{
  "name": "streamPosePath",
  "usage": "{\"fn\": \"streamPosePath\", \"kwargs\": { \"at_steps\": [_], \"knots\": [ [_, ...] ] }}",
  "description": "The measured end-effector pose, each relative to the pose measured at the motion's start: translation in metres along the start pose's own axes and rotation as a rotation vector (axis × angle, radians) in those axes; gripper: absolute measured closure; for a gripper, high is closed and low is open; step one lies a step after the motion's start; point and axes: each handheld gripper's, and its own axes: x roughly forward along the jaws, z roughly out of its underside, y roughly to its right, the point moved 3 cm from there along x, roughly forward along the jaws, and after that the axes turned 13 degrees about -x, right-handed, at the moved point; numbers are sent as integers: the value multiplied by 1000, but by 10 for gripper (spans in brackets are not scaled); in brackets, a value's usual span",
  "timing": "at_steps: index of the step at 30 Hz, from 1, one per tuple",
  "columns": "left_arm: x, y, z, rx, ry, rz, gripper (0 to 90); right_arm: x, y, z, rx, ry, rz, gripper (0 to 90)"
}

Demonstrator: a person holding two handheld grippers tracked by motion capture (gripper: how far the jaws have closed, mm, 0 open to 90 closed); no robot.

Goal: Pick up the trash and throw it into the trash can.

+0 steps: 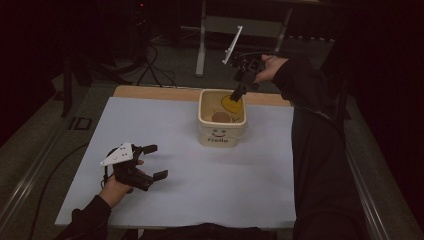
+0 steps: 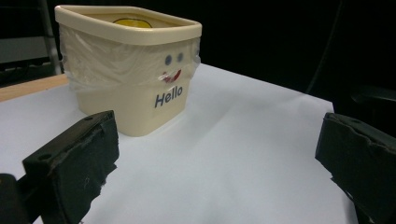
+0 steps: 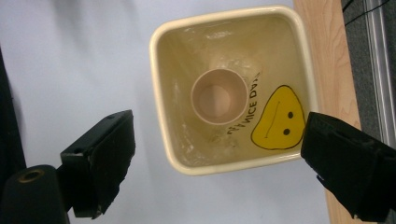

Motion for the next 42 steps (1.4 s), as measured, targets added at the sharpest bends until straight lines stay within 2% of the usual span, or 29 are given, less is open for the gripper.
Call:
{"fn": "streamPosePath", "kwargs": {
  "at_steps": [10, 15, 25, 34, 39, 42],
  "knots": [
    [-1, 0, 0, 1, -1, -13, 6, -4, -17, 9, -13, 24, 9, 113],
    [-1, -1, 0, -1, 1, -15, 6, -3, -25, 15, -18, 25, 4, 113],
    [-1, -1, 0, 1, 0, -17, 6, 0, -43, 25, -34, 65, -2, 114],
    [-1, 0, 0, 1, 2, -17, 5, 8, -65, 37, -59, 115, -17, 114],
    [0, -1, 0, -1, 2, -17, 6, 15, -74, 42, -70, 118, -11, 114],
    [0, 0, 0, 0, 1, -15, 6, 21, -81, 48, -72, 148, -12, 114]
  ]
}}
